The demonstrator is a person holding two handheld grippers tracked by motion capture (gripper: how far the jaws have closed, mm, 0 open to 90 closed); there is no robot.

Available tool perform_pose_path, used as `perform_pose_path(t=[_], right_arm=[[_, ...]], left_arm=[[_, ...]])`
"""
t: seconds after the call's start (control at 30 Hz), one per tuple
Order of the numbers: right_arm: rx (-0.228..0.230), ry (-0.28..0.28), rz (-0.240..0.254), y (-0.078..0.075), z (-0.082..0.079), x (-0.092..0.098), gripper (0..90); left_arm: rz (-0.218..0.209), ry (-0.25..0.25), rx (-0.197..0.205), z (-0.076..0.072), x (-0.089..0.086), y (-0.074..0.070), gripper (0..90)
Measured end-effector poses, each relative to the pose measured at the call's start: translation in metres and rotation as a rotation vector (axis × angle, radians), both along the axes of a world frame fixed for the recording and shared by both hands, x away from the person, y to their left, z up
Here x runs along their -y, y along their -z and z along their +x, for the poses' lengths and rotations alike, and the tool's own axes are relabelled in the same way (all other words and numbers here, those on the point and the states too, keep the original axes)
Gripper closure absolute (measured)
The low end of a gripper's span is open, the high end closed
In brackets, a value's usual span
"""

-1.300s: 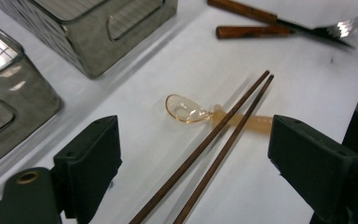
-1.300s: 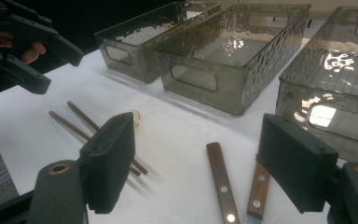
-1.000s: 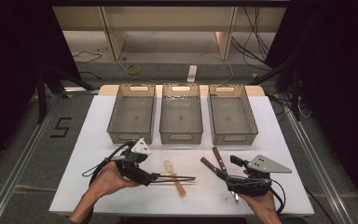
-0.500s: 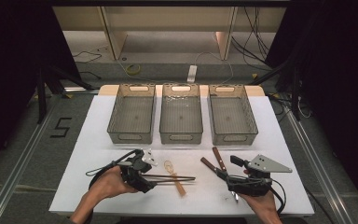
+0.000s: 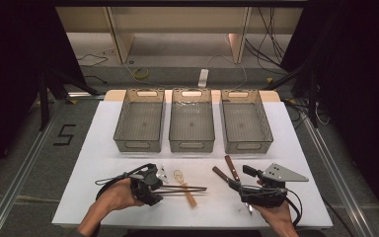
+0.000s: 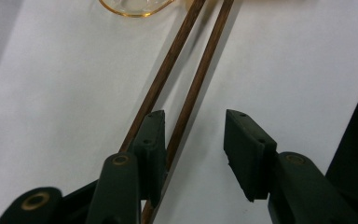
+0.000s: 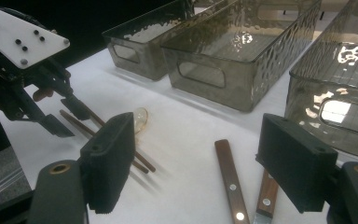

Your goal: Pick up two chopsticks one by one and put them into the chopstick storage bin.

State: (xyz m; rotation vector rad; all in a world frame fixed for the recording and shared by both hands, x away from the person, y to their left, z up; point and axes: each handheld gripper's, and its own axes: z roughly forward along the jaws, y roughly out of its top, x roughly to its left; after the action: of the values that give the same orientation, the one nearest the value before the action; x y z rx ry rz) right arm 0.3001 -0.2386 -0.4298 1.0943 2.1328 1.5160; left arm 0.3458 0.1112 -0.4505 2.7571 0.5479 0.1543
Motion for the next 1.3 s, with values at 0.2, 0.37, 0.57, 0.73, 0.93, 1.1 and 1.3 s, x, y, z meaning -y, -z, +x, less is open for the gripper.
perform_pose_path(t=[0.2,0.37,0.57,0.73,0.93,1.1,1.3], right_arm=[[-0.003,-0.007,-0.001,0.0004,0.0002,-0.0007,28.4],[-0.004,-0.008,-0.002,0.0004,0.0002,-0.0008,28.5],[-0.005,-0.012,-0.006,0.0007,0.0004,-0.0012,28.6],[-0.013,-0.013,-0.004,0.0009,0.0009,-0.0010,28.6],[-0.016,-0.014,-0.012,0.0008,0.0008,-0.0013,28.7],[-0.017,-0.015,-0.013,0.0009,0.0012,-0.0010,28.6],[-0.023,-0.017,-0.024,0.0013,0.0014,-0.0016,28.6]], left_arm=[[0.031,0.024,0.002,0.0021,0.0000,0.0058,65.0],[0.050,0.055,0.015,0.0018,-0.0001,0.0069,67.4],[0.068,0.092,0.021,-0.0006,0.0008,0.0089,70.8],[0.078,0.124,0.023,-0.0018,0.0011,0.0091,73.0],[0.072,0.142,0.015,-0.0031,0.0005,0.0096,76.1],[0.070,0.161,0.014,-0.0047,0.0010,0.0105,78.2],[0.067,0.182,0.014,-0.0054,0.0005,0.0105,80.3]])
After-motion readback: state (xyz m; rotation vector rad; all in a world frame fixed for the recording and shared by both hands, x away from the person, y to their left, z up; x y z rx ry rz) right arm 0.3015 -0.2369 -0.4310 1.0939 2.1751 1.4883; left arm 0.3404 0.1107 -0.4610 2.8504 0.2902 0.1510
